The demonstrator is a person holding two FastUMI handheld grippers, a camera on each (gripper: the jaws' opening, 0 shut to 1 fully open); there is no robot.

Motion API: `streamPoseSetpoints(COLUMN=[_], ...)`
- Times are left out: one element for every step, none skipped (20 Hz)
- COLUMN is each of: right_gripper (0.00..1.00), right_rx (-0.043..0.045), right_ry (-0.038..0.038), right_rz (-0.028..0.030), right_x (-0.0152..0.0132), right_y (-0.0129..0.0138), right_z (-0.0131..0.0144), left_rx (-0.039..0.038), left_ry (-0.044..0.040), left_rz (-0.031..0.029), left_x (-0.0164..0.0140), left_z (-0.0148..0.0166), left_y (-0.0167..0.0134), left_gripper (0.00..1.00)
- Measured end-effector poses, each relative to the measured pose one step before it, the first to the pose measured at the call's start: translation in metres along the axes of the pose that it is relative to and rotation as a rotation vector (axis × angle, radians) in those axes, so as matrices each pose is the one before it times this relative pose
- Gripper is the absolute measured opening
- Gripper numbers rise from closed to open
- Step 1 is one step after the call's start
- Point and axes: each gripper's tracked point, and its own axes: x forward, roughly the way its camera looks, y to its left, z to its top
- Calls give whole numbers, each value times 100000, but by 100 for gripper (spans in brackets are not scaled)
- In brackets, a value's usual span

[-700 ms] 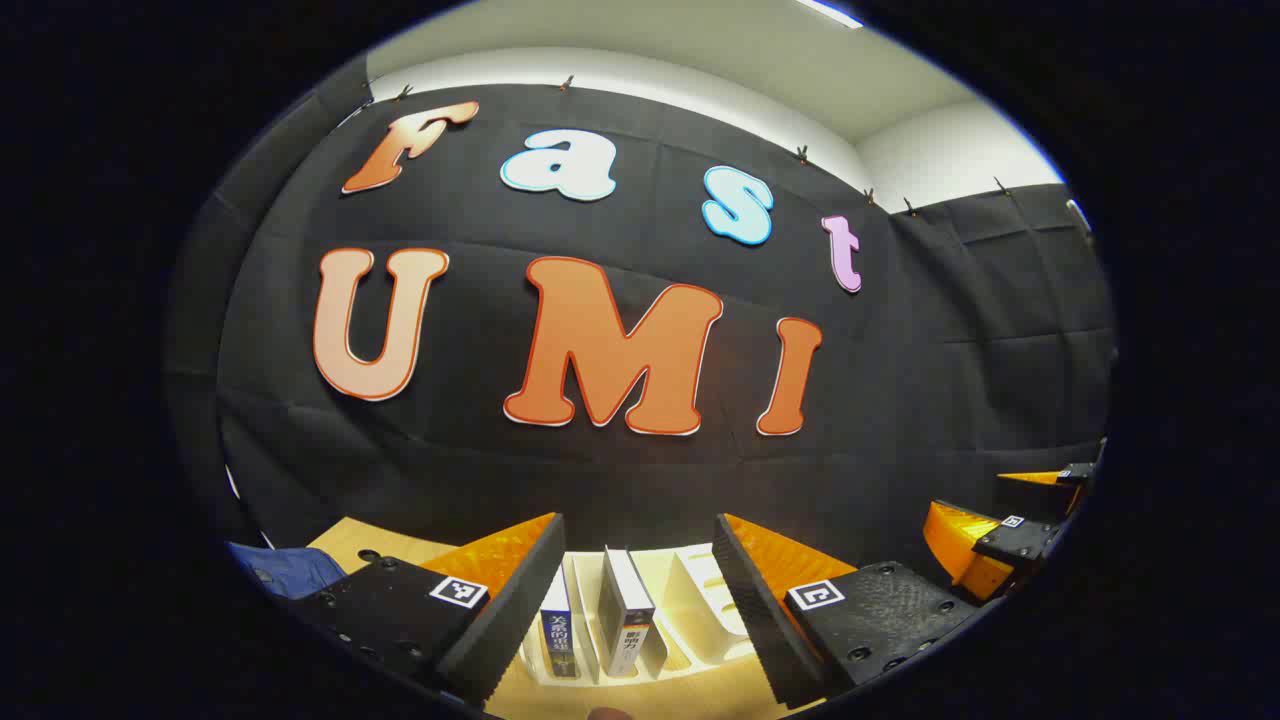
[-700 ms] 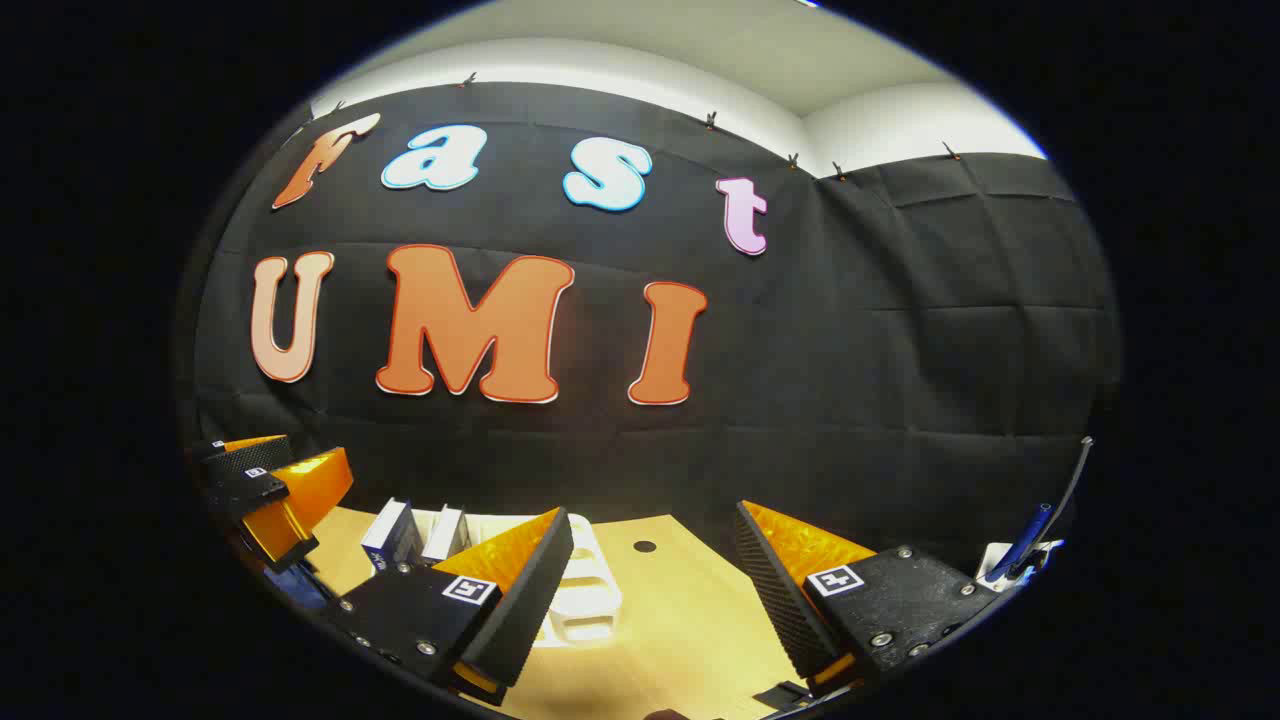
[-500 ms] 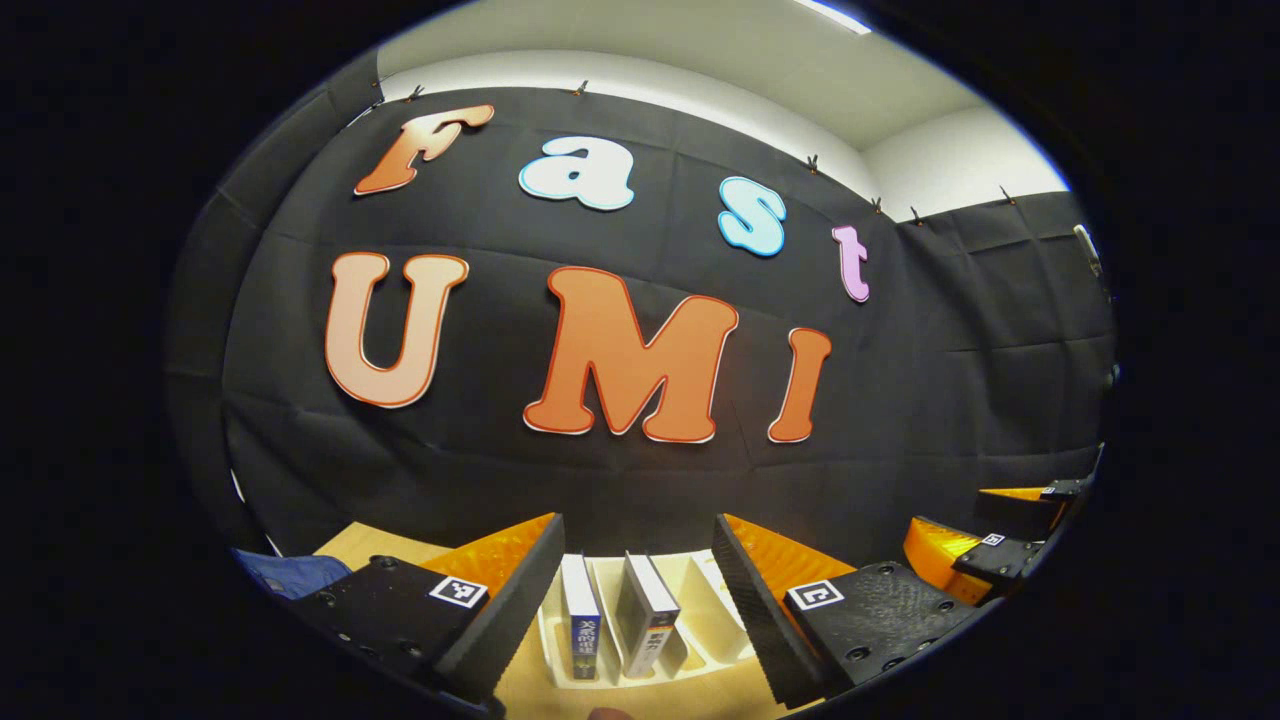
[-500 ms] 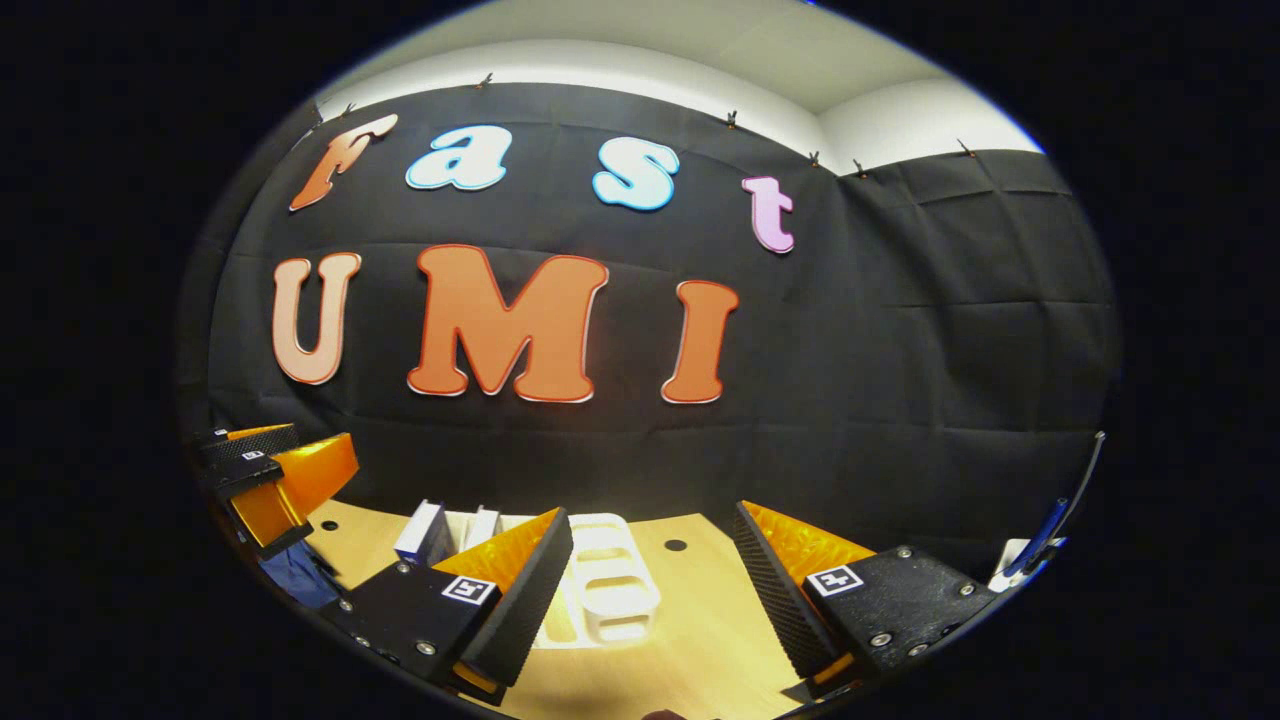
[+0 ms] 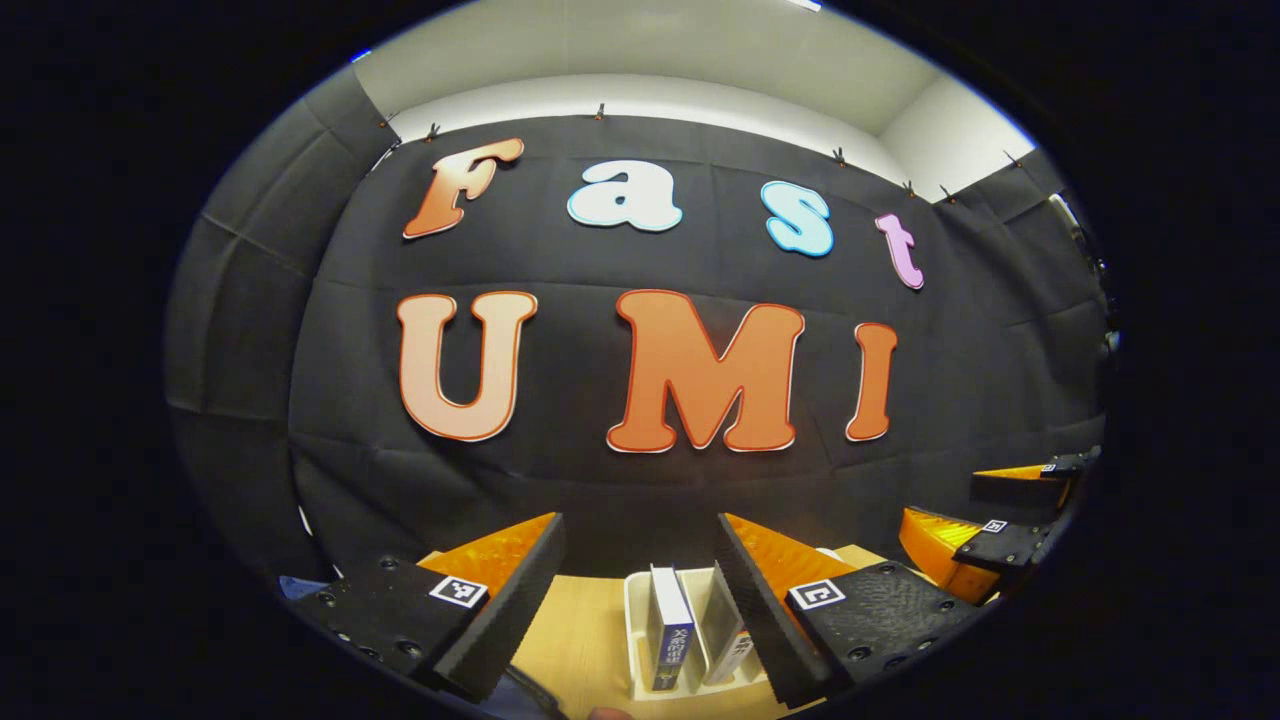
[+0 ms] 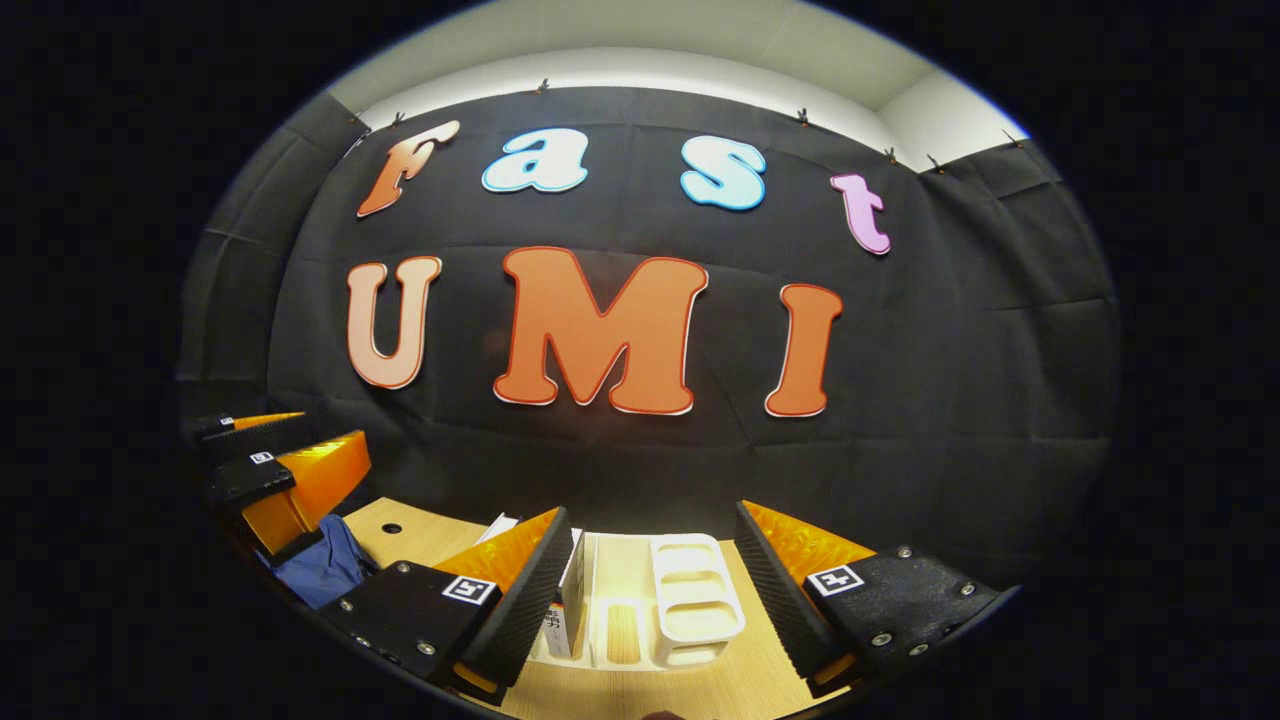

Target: Open the schoolbag, grab two books from the bookshelf and put them into the schoolbag.

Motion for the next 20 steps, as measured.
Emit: streamPoseSetpoints(right_gripper=[97, 97, 97, 97, 97, 97, 97, 97, 97, 97, 97, 97, 97, 97, 97, 97, 97, 97, 97, 97], right_rx=[736, 599, 100, -27, 175, 206, 69, 650, 943, 113, 146, -208, -1131, -1610, -746, 307, 384, -96, -772, -745], right_ry=[-147, 251, 776, 786, 281, -92, -278, 15, -286, -214, 79, -95, -131, -499, -261, -6, 437, 106, 267, 335], right_rz=[1526, 1589, 1110, 691, 644, 341, 16, -400, 666, -360, -138, 161, 38, 161, 292, 1423, 1520, 1140, 327, -135], right_x=[138, 233, 176, 119, 285, 276, 562, 404, 252, 266, 181, 49, -158, -366, -494, -446, -405, -264, -108, -58], right_y=[153, 107, -63, -144, 25, -86, -213, -187, 73, -193, -108, 98, 73, 59, 110, 454, 507, 296, 165, -58], right_z=[14, -137, -436, -283, -175, 25, 57, 80, 188, 135, 87, 161, 25, 126, 85, 21, -134, -192, -60, -154], left_rx=[-354, -485, -619, -242, -332, -234, 676, 1956, 2058, 2110, 1495, -195, -1600, -1636, -510, -482, -1125, -1442, -1651, -1057], left_ry=[-455, -207, 127, 445, 501, -348, -986, -888, -728, -572, -640, -791, -496, -162, -68, -501, -47, 240, 407, 1006], left_rz=[1658, 1179, 961, 1588, 389, -192, -1818, -1471, -178, -180, 233, -791, -273, -692, 355, 72, -293, -1136, -408, -176], left_x=[-213, -323, -154, -20, 62, 82, 261, 383, 265, 104, 60, -21, -151, -74, -198, -178, -258, -293, -161, 3], left_z=[-30, 24, -117, -410, -102, -41, 300, 25, 342, 358, 398, 277, 321, 186, 216, 182, 148, -143, -139, -427], left_y=[304, 49, 7, 273, 97, 6, -13, 72, 500, 475, 368, -142, -145, -162, -172, -154, -470, -572, -423, -87], left_gripper=[92, 92, 93, 93, 94, 93, 93, 93, 94, 93, 92, 93, 93, 93, 93, 93, 92, 93, 94, 93])
